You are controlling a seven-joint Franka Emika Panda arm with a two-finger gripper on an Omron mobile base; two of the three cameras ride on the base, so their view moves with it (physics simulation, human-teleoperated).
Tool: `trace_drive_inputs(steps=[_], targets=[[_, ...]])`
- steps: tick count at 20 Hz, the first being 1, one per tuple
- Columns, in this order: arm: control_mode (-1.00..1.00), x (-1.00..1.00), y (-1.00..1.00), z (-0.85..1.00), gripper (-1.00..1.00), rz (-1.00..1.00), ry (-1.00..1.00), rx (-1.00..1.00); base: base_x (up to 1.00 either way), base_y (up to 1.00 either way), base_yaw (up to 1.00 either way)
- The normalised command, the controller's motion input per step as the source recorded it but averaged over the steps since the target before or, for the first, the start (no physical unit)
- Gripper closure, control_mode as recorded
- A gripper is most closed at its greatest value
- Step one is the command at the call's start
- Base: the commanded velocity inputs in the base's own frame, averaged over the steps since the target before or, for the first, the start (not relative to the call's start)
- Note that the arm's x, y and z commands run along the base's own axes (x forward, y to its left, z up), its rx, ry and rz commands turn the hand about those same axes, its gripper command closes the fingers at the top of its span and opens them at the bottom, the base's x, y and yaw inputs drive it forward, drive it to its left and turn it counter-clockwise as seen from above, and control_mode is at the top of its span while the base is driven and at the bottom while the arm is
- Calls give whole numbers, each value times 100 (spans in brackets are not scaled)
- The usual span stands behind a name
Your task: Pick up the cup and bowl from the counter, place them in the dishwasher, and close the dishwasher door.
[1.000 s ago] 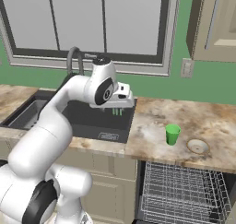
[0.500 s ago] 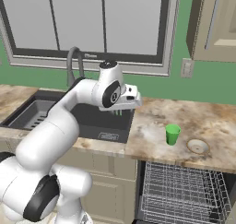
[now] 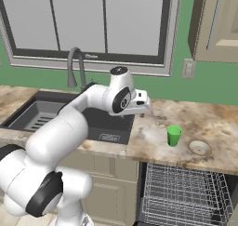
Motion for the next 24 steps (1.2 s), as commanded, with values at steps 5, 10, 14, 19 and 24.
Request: trace_drive_inputs(steps=[5,10,14,19,24], targets=[[-100,7,-28,-15,-100,0,0,0,0,0,0],[-100,3,-28,-6,-100,0,0,0,0,0,0],[-100,3,-30,-12,-100,0,0,0,0,0,0],[-100,2,-27,-13,-100,0,0,0,0,0,0],[-100,0,-13,-24,-100,0,0,0,0,0,0]])
